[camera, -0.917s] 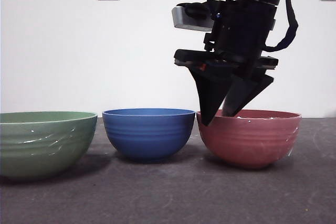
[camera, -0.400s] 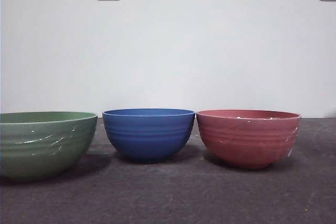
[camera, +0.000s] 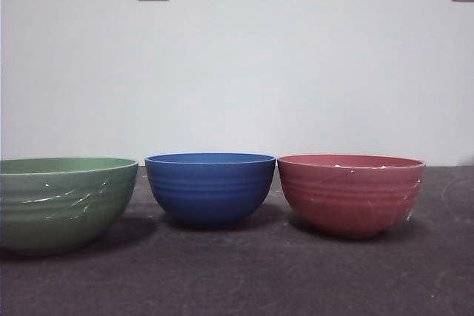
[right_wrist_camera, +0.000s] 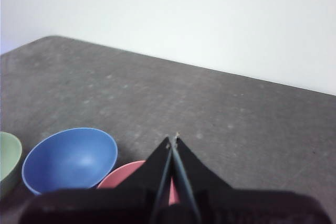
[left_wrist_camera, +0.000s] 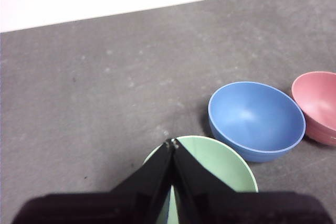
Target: Pick up the green bowl on the top,put the green bowl on the left,pick up the red bowl in the middle,put the red bowl on the right
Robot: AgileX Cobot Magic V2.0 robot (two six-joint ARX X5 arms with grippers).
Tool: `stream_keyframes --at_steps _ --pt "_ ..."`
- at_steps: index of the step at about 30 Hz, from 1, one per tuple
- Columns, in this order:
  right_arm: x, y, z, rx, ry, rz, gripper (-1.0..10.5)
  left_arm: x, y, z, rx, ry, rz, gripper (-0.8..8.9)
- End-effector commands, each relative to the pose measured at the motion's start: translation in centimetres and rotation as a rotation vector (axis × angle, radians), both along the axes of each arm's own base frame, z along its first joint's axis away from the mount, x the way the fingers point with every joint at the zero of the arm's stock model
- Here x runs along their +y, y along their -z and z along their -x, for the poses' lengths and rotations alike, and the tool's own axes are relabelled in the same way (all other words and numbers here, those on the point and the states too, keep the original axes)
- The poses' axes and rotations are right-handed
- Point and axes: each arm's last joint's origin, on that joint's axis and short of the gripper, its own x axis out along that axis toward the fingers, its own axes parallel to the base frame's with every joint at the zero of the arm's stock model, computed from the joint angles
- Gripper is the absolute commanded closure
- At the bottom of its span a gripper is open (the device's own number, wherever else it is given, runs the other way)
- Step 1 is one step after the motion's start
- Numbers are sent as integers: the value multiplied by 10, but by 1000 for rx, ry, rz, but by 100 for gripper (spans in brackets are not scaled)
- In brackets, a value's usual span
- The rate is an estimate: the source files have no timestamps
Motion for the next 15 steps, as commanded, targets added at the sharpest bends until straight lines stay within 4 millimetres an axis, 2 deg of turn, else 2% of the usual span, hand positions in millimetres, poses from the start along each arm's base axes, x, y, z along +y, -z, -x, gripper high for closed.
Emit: stream_keyframes --at_steps 1,5,15 --pt "-7 -3 9 -41 28 -58 942 0 7 1 2 4 21 816" --pt "-13 -4 13 -64 120 -59 942 -1 11 -2 51 -8 28 817" --pt "-13 -4 12 -63 138 -55 942 -1 12 -2 60 -11 23 817"
